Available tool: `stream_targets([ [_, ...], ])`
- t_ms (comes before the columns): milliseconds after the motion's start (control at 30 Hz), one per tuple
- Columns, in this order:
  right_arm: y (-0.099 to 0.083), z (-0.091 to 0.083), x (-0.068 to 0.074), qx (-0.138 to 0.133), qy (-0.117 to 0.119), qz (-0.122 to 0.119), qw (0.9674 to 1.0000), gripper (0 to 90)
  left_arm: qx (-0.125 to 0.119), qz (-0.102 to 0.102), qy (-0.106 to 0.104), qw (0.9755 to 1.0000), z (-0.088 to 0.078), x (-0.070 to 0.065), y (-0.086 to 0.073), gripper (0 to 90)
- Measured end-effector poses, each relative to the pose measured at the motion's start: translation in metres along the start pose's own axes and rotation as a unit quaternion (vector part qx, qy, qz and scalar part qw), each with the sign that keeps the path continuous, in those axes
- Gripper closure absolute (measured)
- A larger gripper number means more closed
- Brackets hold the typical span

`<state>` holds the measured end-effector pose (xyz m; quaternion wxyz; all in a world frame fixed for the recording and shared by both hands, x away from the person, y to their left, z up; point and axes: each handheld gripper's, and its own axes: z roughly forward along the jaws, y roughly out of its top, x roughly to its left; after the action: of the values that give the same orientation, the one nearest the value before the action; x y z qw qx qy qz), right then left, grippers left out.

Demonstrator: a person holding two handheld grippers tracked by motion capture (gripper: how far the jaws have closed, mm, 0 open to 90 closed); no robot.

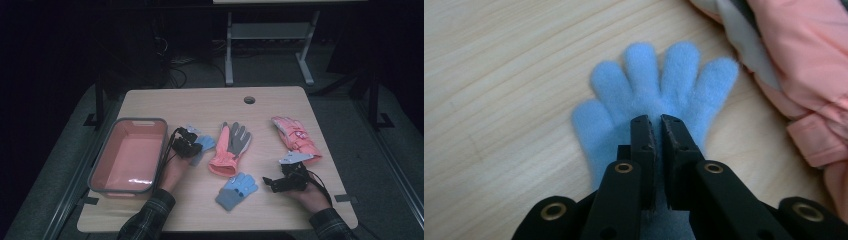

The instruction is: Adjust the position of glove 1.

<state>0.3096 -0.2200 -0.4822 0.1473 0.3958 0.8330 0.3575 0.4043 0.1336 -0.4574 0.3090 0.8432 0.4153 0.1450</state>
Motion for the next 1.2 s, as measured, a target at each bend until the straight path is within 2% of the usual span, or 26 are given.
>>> stream_targets([
  [67, 0.0, 0.0, 0.0, 0.0, 0.0, 0.0, 1.0, 6.8, -0.001, -0.006, -0.012, 0.9999, -0.002, -0.001, 0.001, 85.6],
  [233, 0.0, 0.0, 0.0, 0.0, 0.0, 0.0, 1.0, 6.8, -0.013, 0.003, -0.013, 0.9998, -0.012, -0.005, 0.007, 85.9],
  [400, 0.0, 0.0, 0.0, 0.0, 0.0, 0.0, 1.0, 6.8, -0.024, 0.005, -0.021, 0.9995, -0.027, -0.004, 0.012, 86.0],
  [567, 0.0, 0.0, 0.0, 0.0, 0.0, 0.0, 1.0, 6.8, -0.045, -0.008, -0.044, 0.998, -0.042, -0.005, 0.015, 86.0],
  [633, 0.0, 0.0, 0.0, 0.0, 0.0, 0.0, 1.0, 6.8, -0.047, -0.011, -0.049, 0.9977, -0.047, -0.006, 0.016, 85.9],
  [667, 0.0, 0.0, 0.0, 0.0, 0.0, 0.0, 1.0, 6.8, -0.045, -0.006, -0.051, 0.9976, -0.05, -0.006, 0.017, 85.9],
  [733, 0.0, 0.0, 0.0, -0.001, 0.0, -0.002, 1.0, 6.8, -0.056, -0.012, -0.065, 0.9963, -0.056, -0.008, 0.019, 85.9],
  [967, 0.0, 0.0, 0.0, 0.0, 0.0, 0.0, 1.0, 6.8, -0.073, -0.001, -0.098, 0.9925, -0.074, -0.025, 0.026, 85.9],
  [1100, 0.0, 0.0, 0.0, 0.0, 0.0, 0.0, 1.0, 6.8, -0.077, 0.004, -0.115, 0.9904, -0.08, -0.036, 0.028, 85.8],
  [1200, 0.0, 0.0, 0.0, 0.0, 0.0, 0.0, 1.0, 6.8, -0.074, 0.016, -0.124, 0.9894, -0.084, -0.047, 0.027, 85.8],
])
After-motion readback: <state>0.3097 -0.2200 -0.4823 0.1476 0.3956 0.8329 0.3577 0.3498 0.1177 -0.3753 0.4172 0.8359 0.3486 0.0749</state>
